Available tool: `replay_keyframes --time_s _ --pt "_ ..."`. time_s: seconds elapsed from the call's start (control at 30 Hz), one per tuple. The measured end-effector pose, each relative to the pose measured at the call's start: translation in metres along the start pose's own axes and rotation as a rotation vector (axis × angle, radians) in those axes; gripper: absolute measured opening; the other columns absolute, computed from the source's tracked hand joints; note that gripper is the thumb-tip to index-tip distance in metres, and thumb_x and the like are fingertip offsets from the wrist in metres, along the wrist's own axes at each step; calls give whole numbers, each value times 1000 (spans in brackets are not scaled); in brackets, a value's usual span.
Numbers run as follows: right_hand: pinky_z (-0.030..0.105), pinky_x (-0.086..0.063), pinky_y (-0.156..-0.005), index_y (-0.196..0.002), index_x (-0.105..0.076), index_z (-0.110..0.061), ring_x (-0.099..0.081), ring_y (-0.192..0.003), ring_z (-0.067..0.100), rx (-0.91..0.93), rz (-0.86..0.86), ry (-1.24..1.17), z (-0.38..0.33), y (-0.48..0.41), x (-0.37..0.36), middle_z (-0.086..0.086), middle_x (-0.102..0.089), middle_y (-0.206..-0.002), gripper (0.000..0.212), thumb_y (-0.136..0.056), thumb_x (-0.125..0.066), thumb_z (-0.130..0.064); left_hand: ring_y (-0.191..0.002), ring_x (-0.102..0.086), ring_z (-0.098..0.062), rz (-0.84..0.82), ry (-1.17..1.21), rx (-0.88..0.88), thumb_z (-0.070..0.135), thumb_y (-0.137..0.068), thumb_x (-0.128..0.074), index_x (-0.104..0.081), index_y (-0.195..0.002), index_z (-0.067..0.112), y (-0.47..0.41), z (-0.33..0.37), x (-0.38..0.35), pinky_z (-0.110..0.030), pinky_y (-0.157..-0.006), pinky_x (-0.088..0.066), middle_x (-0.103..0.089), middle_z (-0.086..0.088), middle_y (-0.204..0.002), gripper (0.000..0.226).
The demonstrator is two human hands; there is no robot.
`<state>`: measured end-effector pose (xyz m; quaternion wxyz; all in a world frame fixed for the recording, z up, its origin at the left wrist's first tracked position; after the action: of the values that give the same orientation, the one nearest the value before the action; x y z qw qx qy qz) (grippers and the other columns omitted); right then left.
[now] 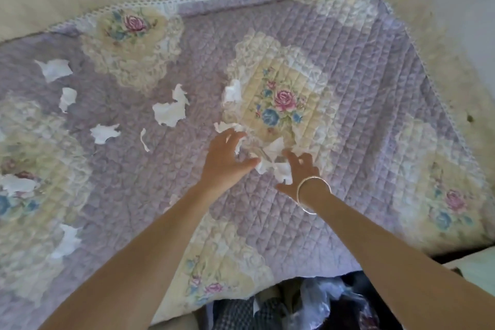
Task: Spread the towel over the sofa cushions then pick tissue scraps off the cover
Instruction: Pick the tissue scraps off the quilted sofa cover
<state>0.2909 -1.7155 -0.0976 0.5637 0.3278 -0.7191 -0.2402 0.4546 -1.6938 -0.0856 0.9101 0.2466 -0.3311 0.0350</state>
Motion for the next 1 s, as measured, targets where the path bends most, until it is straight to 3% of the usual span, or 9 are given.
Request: replay_keyframes --time_s 0.13,0.23,0.37,0.5,0.63,0.73,0.83,0.9,1.0 --pt "37 -45 -92 -135 -38 -17 -49 -116 33 25 95 44 4 -11 -3 13 -39 -134 44 -93 -50 -16 -143 -1 -29 -32 -291 -105 40 -79 -67 -35 -138 23 -18 -6 -27 -46 -115 -13 -9 -7 -156 69" --pt "34 -43 -80 -122 -48 -8 -54 -106 33 3 148 -28 11 -16 9 16 -52 -121 30 -93 -47 -11 -136 -24 -30 52 -425 -179 32 -85 -61 -49 -125 14 -21 -4 -35 -39 -111 -24 -33 -11 -144 46" --pt "29 -37 -67 -118 -48 -5 -53 -85 30 -21 349 -183 16 -16 42 17 -52 -116 27 -91 -48 -6 -100 -50 -28 119 -293 -211 2 -88 -52 -58 -100 4 -14 0 -30 -29 -74 -40 -53 -13 -108 13" --pt "30 -38 -63 -122 -46 -6 -47 -75 26 11 394 -146 2 -30 55 14 -49 -120 31 -93 -39 1 -94 -53 -28 112 -267 -187 -8 -87 -46 -56 -108 4 -7 -2 -22 -39 -72 -46 -57 -14 -106 26" --pt "28 -37 -67 -121 -54 -9 -58 -91 33 -67 419 -207 -3 -44 62 14 -61 -115 33 -92 -39 -2 -81 -58 -31 207 -246 -227 -12 -84 -46 -57 -108 2 4 -3 -8 -34 -56 -40 -61 -16 -100 30" --pt "26 -38 -59 -88 -63 -11 -52 -72 28 5 367 -236 -20 -51 60 8 -59 -74 20 -89 -44 -5 -79 -63 -32 325 -234 -197 -8 -86 -46 -59 -108 0 -1 -10 11 -28 -55 -36 -66 -16 -98 27" --pt "22 -33 -49 -57 -42 -21 -46 -61 23 133 260 -223 -47 -51 52 1 -45 -57 34 -88 -41 -7 -78 -64 -32 454 -239 -87 -1 -88 -49 -57 -111 1 -11 -22 35 -26 -55 -35 -68 -16 -94 25" --pt "26 -39 -51 -60 -48 -16 -45 -56 22 181 181 -207 -60 -51 43 6 -52 -61 31 -90 -39 -15 -77 -64 -34 524 -242 -60 5 -87 -54 -55 -115 -3 -17 -30 51 -30 -54 -41 -68 -20 -92 29" --pt "29 -43 -61 -97 -57 -13 -55 -71 23 207 86 -15 -80 -56 27 5 -60 -81 35 -91 -42 -44 -86 -61 -38 523 -346 -38 22 -83 -65 -49 -123 -5 -29 -47 70 -41 -66 -50 -63 -24 -96 51"
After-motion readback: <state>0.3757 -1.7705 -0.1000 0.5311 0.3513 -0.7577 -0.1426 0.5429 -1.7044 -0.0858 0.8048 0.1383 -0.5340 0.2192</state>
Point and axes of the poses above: each hand's wrist, its own y-axis away from the middle knuckle, its own x-axis out of the back of the hand, z = x × y, the point moved 6 cm from there along -y, towards the middle knuckle
